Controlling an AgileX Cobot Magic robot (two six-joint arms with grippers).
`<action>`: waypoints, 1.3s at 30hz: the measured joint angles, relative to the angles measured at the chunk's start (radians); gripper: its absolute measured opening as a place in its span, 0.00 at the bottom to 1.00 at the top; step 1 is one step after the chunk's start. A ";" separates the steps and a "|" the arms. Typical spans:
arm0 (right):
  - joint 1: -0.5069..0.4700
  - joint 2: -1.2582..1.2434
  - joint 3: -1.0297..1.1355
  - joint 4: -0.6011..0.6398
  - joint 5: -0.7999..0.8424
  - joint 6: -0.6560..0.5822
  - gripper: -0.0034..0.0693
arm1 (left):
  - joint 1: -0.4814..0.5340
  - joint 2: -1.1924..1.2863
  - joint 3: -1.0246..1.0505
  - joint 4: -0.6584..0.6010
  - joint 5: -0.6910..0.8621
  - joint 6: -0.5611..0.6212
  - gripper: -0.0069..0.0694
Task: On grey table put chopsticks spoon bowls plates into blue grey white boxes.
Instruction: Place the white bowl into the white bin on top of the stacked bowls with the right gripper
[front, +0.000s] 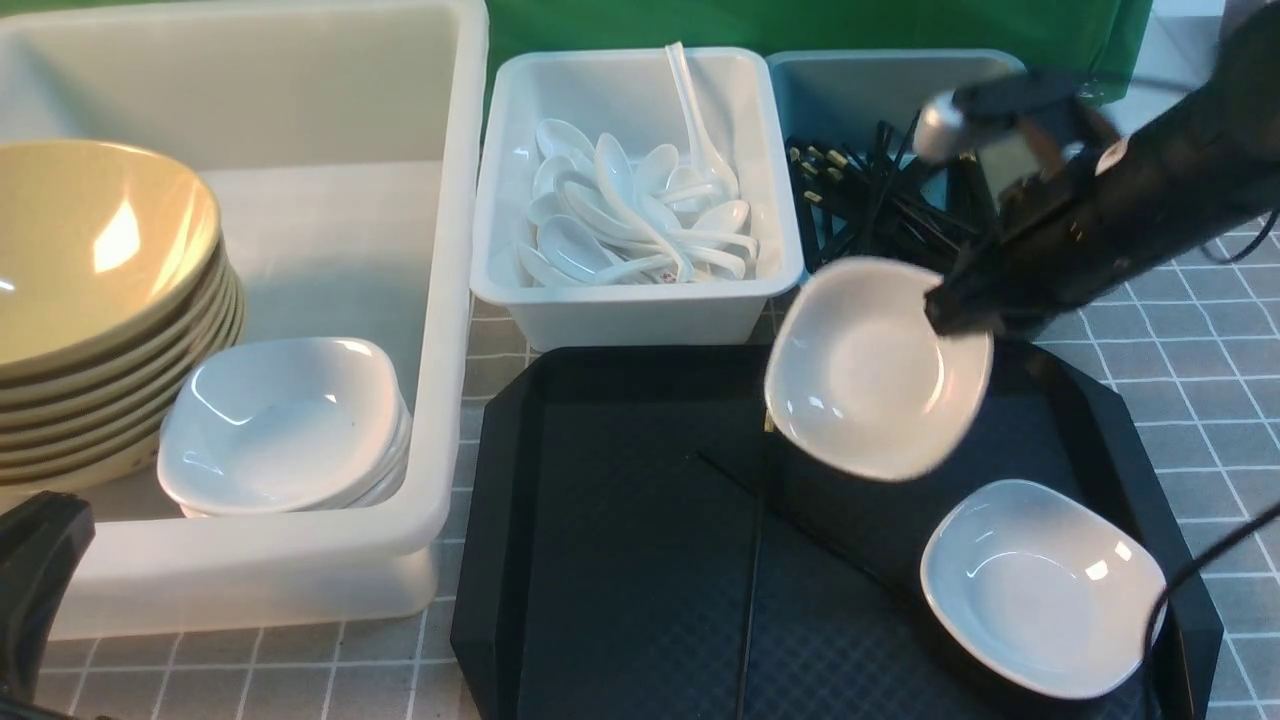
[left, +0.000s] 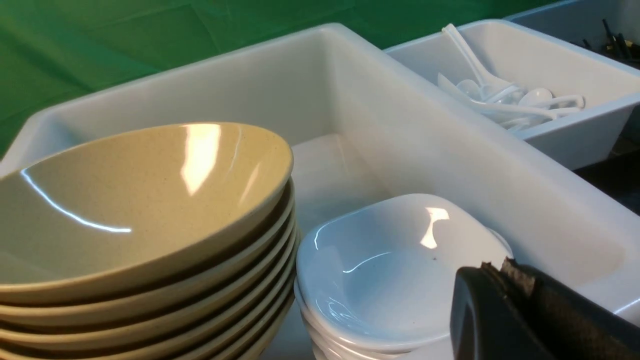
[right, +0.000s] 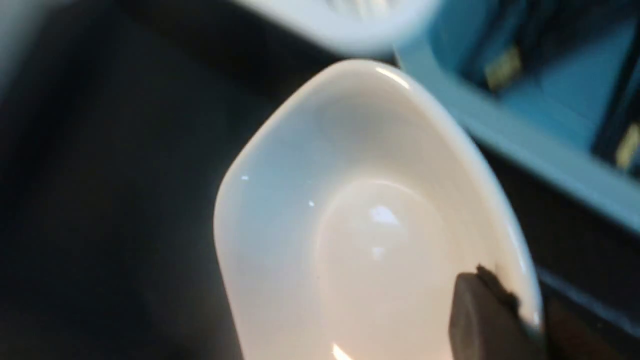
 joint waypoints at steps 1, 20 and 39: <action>0.000 -0.019 0.000 0.050 -0.005 -0.028 0.15 | 0.000 0.000 0.000 0.000 0.000 0.000 0.08; 0.469 0.277 -0.423 0.466 -0.127 -0.316 0.15 | 0.000 0.000 -0.013 0.000 -0.014 0.002 0.08; 0.514 0.600 -0.678 0.467 -0.173 -0.403 0.19 | 0.000 0.000 -0.013 0.000 -0.019 0.002 0.08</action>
